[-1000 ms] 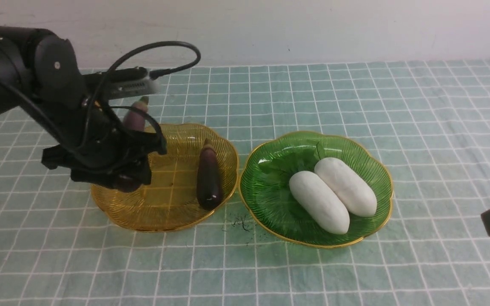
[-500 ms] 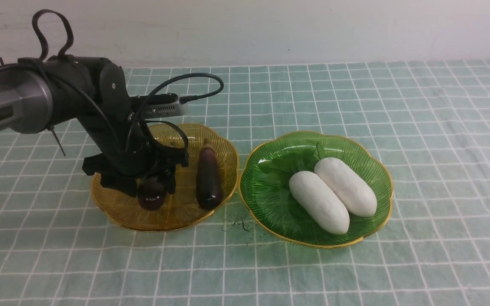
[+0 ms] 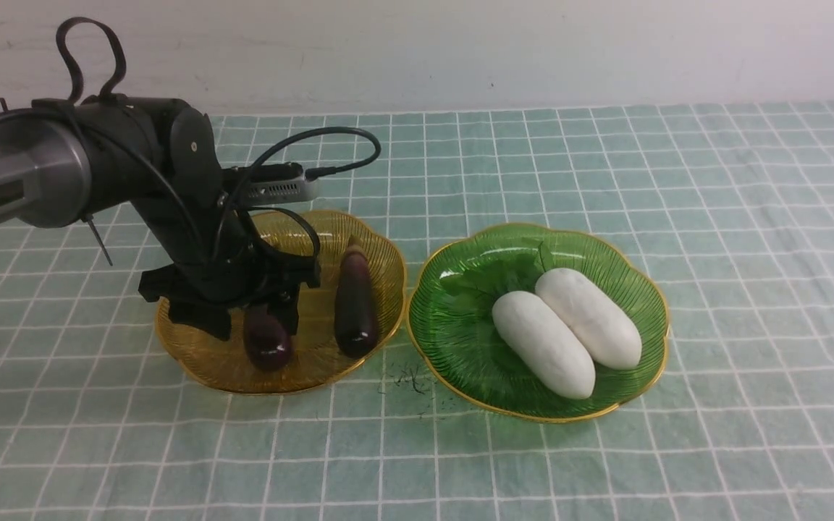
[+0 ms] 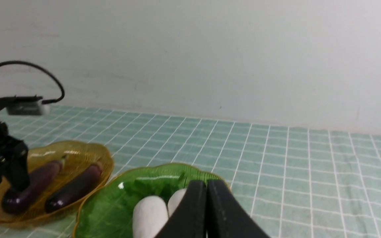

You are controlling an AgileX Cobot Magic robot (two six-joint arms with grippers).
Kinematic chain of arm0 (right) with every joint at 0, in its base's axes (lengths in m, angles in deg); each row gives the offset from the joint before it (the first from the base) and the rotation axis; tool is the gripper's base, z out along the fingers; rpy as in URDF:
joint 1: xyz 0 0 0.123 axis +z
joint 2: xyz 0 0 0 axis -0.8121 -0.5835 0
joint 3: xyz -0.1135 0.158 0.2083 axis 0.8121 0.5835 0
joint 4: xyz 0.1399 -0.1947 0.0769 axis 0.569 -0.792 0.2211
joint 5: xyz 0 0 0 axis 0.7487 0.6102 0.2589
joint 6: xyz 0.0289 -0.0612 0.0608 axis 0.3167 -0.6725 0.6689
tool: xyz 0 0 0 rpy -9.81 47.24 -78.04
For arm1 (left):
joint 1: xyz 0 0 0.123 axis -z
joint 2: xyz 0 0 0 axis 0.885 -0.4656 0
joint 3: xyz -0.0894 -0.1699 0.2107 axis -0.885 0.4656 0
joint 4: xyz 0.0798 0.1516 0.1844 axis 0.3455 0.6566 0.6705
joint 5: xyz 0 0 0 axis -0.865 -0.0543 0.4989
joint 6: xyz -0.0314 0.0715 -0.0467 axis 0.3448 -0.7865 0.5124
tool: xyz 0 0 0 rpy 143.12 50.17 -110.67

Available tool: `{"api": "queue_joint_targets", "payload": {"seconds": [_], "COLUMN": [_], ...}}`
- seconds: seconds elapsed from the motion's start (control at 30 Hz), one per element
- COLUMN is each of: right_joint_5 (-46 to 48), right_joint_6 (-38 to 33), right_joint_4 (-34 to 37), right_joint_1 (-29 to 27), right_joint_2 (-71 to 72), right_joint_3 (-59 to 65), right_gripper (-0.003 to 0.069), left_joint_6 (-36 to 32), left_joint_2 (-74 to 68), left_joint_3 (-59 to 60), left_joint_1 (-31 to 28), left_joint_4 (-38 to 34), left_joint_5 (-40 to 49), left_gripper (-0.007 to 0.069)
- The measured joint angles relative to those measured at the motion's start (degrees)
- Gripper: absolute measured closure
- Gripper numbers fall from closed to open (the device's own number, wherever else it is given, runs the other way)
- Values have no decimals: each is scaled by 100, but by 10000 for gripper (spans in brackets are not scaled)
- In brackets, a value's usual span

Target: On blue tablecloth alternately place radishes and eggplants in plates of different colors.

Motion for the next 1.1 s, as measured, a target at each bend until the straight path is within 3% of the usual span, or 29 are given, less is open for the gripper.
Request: {"api": "queue_joint_targets", "payload": {"seconds": [0.13, 0.4, 0.6, 0.7, 0.77, 0.97, 1.1], "right_joint_5": [-462, -255, 56, 280, 333, 380, 385], "right_joint_6": [-18, -18, -18, -18, -18, -18, -18], "right_joint_4": [0, 0, 0, 0, 0, -342, -591], "right_joint_1": [0, 0, 0, 0, 0, -67, -454], "right_joint_2": [0, 5, 5, 5, 5, 451, 771], "right_joint_3": [233, 337, 340, 345, 376, 870, 1377], "right_gripper": [673, 673, 673, 673, 673, 673, 673], "left_joint_6": [0, 0, -41, -170, -241, -264, -292], "left_joint_2": [0, 0, 0, 0, 0, 38, 201], "left_joint_3": [0, 0, 0, 0, 0, 0, -121], "left_joint_1": [0, 0, 0, 0, 0, 0, 0], "left_joint_4": [0, 0, 5, 0, 0, 0, -5], "left_joint_5": [37, 135, 198, 389, 524, 614, 702], "left_gripper": [114, 148, 363, 542, 605, 632, 632]}}
